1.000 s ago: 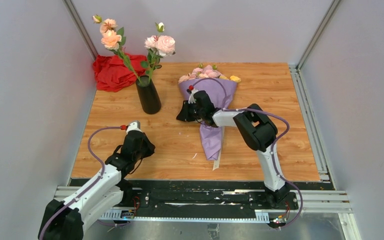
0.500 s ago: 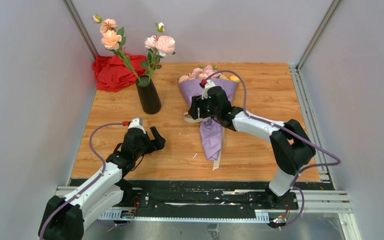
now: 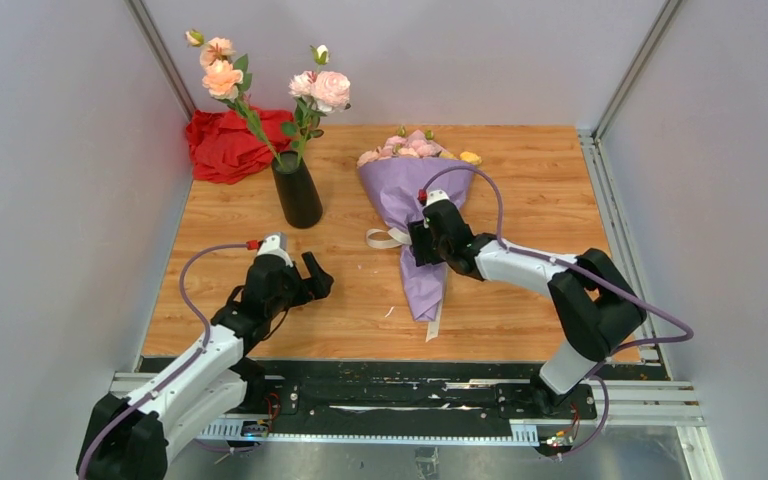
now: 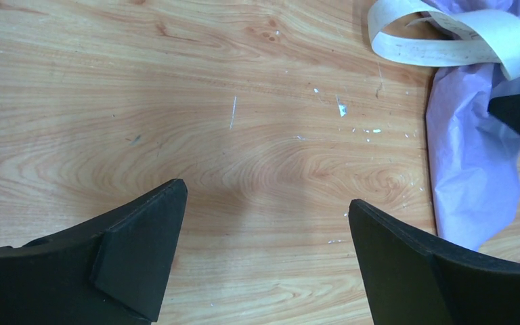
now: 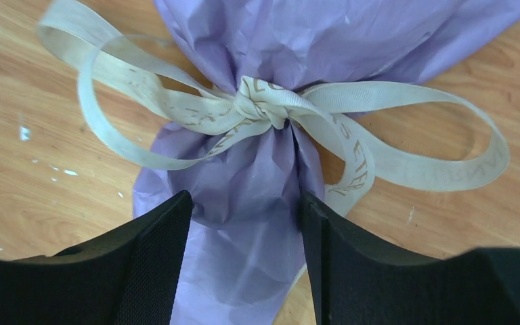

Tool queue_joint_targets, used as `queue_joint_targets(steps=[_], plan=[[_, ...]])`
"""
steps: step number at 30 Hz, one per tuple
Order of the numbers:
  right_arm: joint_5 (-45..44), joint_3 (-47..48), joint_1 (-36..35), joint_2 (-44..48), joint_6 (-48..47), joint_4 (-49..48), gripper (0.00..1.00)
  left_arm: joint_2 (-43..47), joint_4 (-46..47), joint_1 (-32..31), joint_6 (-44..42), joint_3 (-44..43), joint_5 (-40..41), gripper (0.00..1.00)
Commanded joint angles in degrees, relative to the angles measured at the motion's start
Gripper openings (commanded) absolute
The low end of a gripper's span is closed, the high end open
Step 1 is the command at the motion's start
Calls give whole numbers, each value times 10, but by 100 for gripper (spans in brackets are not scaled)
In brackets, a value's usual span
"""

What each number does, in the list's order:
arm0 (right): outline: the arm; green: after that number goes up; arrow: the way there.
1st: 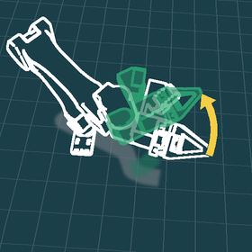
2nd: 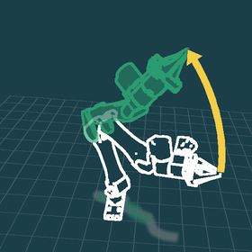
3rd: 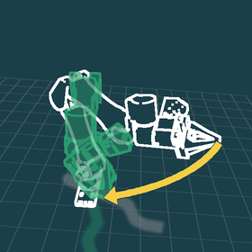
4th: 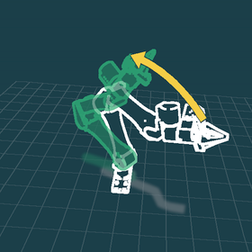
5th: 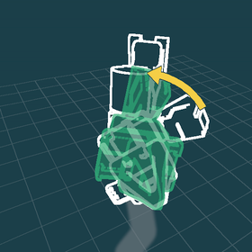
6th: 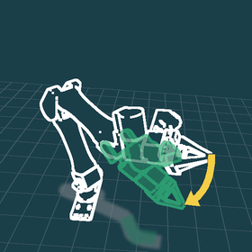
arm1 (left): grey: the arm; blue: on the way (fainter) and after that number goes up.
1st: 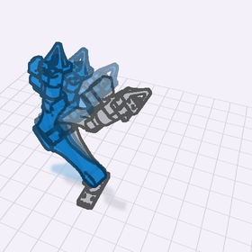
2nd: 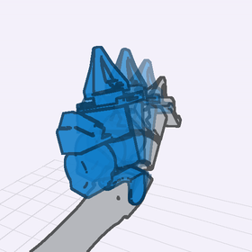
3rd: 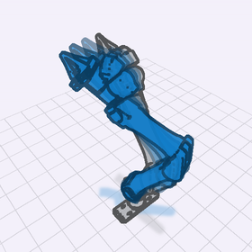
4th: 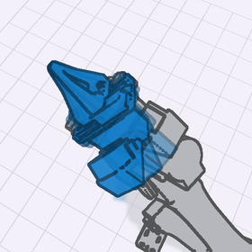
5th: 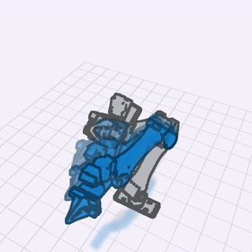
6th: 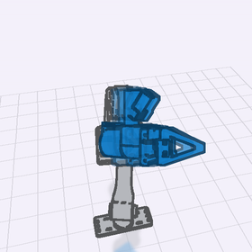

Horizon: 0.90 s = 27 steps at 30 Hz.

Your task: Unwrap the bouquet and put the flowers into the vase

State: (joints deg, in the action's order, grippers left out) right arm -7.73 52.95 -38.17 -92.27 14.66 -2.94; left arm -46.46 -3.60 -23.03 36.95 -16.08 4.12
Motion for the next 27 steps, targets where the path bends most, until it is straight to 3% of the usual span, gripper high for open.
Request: queue_joint_targets(steps=[1, 7, 11, 13, 24, 25, 27], plan=[[-23, -23, 6, -17, 9, 11, 61, 29, -32, -4, -16, -18, 3, 98], [-12, -53, -2, -31, 23, 7, 47, 95, -93, -4, -30, -19, 26, 98], [-21, -89, -19, -13, 38, 2, 10, 126, -128, -4, -37, -26, 35, 96], [-22, -110, -28, 3, 45, 0, 1, 131, -139, -4, -39, -31, 37, 95], [-54, -193, -126, 148, 90, 48, 0, 100, -113, -4, -31, -37, 20, 95], [-58, -194, -131, 163, 94, 57, 3, 96, -109, -4, -30, -37, 20, 94], [-71, -195, -134, 196, 97, 75, 23, 86, -98, -4, -29, -37, 17, 94]])
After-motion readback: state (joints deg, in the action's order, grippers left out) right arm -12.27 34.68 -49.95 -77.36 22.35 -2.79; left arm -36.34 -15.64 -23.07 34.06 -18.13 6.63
